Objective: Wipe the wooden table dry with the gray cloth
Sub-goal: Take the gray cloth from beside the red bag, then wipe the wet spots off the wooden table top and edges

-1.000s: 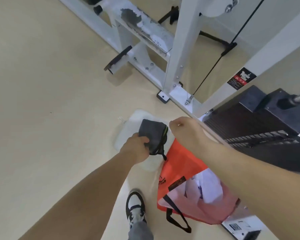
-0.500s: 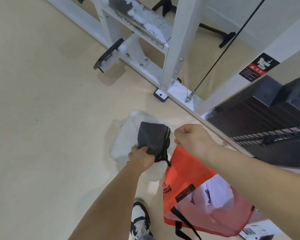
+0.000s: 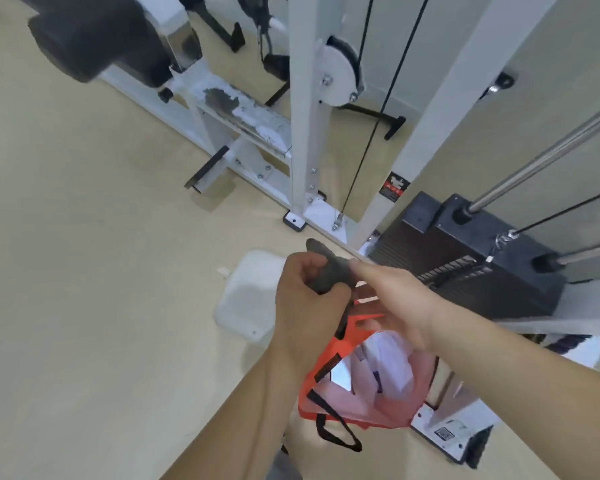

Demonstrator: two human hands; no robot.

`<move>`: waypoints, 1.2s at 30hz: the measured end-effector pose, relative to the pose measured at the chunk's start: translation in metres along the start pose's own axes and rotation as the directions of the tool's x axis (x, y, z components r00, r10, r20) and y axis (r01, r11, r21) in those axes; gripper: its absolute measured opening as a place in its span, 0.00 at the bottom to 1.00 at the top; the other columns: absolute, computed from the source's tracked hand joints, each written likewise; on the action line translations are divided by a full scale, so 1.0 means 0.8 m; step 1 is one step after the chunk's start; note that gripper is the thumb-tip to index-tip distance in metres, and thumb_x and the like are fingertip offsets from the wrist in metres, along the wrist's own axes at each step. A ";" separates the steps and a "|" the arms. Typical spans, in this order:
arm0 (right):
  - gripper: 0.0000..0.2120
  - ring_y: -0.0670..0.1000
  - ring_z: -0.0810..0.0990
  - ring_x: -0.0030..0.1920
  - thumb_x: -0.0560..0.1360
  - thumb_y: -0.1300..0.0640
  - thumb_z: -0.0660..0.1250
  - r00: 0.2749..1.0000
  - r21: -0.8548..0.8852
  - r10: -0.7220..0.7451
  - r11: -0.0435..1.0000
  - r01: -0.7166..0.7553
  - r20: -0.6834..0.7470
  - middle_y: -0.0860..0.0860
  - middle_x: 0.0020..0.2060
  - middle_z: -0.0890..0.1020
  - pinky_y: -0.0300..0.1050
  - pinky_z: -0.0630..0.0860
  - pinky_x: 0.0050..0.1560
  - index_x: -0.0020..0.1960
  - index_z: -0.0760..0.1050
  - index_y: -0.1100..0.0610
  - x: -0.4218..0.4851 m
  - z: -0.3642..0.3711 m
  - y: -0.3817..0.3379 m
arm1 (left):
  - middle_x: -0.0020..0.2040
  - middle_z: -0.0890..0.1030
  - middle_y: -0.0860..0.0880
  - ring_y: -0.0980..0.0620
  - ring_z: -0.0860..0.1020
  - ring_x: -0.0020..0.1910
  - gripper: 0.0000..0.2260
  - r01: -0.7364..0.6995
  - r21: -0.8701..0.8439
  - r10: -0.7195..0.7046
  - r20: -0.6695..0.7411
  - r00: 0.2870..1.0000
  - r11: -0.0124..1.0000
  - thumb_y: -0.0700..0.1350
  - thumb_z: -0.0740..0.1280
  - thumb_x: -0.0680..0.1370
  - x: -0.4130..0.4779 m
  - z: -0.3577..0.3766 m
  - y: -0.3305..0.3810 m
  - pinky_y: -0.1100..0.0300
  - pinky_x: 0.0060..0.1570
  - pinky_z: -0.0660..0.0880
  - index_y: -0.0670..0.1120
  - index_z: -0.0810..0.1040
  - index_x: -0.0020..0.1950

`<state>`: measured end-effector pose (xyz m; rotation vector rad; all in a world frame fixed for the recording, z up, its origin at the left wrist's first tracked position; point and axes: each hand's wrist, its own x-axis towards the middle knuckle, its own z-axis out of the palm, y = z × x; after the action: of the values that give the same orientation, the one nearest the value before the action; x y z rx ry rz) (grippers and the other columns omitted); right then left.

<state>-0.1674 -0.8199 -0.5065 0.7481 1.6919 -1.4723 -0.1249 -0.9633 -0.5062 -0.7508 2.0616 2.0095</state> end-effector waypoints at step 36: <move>0.20 0.54 0.87 0.54 0.79 0.40 0.69 0.744 0.694 0.072 0.430 0.578 -0.664 0.53 0.53 0.88 0.56 0.78 0.66 0.60 0.84 0.54 -0.868 -0.654 0.307 | 0.50 0.88 0.45 0.45 0.87 0.48 0.11 0.034 0.340 -0.327 0.865 0.382 0.940 0.49 0.73 0.78 -0.782 0.632 0.302 0.50 0.49 0.80 0.46 0.85 0.58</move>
<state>0.3248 -0.2299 -0.0314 1.7467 1.3770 -2.6455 0.1885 -0.3326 -0.0486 0.2264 1.3805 1.3891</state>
